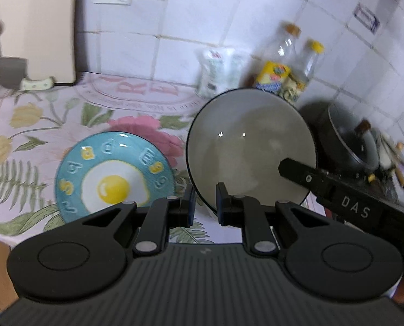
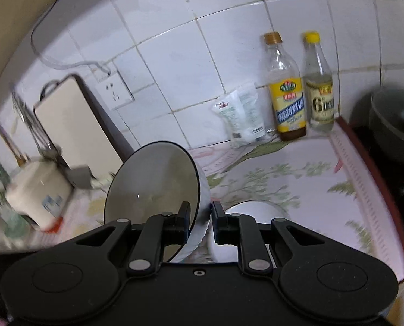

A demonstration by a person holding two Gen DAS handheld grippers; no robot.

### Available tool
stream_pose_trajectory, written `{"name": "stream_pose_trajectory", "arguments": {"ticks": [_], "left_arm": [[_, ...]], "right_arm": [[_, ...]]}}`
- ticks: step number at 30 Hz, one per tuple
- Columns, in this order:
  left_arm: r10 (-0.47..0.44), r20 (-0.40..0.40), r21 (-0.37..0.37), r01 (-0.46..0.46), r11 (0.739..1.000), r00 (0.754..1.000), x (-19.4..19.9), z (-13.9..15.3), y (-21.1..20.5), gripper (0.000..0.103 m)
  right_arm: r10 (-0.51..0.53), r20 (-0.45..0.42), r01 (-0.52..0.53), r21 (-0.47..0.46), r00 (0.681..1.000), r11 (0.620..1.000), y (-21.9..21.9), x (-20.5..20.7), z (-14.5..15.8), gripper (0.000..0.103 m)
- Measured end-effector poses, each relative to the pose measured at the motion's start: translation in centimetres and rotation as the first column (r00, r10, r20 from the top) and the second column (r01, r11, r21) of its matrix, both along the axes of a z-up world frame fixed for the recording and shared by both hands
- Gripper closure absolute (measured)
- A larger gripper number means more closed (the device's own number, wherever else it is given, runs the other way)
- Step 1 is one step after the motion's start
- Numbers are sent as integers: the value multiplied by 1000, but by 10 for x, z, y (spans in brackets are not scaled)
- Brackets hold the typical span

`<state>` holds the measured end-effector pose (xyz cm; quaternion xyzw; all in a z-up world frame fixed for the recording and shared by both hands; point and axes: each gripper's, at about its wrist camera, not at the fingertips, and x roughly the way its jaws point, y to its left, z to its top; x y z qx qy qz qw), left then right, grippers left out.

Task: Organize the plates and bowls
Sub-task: 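Lower the held bowl into the nested white bowls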

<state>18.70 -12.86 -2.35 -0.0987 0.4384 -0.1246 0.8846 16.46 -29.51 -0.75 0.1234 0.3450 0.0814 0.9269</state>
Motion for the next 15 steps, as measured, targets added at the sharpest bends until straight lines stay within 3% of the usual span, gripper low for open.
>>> {"name": "stream_pose_trajectory", "arguments": {"ticks": [3,13,15], "left_arm": [[-36,-57,-33,34,999,998,16,-11,-8,89],[-47,-151,-21,44,999,987,48,-55,-39,89],[-61,-177,-2,62,998,982,53,-60,-49,89]], "right_arm": [[22,-1,-22,-70,1000,997,-8,8,-3,82],[-24,-102,17,-70,994,997,-36,35,-51,82],[-31,-123,19,-104,992,994,-36,38,-57,83]]}}
